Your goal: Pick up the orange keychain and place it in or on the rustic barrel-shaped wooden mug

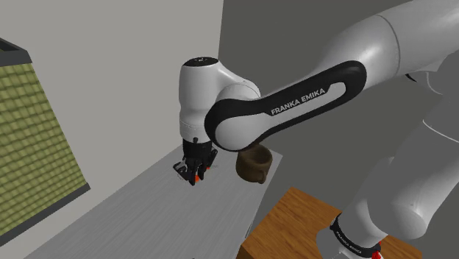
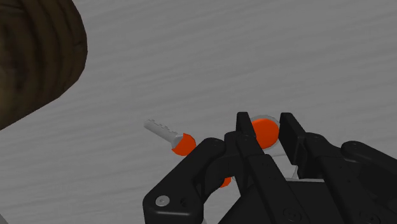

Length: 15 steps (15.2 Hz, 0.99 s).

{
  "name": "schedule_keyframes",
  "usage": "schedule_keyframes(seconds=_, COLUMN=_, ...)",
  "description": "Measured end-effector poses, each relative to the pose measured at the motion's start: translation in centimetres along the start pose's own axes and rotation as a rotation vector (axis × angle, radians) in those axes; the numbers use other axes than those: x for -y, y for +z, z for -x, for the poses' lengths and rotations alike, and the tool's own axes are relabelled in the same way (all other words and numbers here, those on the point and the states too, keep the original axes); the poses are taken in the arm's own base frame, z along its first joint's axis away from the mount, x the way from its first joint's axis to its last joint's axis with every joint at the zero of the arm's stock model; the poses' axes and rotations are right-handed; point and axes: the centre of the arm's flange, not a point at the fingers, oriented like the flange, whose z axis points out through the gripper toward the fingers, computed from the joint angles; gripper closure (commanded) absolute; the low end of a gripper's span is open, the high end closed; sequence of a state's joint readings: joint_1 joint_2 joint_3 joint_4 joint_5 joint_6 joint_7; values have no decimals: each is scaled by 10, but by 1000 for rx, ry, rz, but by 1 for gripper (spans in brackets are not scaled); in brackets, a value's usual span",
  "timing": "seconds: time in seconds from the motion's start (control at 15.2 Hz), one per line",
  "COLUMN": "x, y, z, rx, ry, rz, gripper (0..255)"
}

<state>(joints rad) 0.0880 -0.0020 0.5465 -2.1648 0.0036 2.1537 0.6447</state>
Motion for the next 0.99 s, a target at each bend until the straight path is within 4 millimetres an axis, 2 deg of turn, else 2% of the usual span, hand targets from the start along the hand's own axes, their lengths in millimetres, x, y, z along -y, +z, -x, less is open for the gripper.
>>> schedule_keyframes(seconds=0.99, x=0, y=-79, z=1, rx=0, ry=0, rz=0, gripper=255)
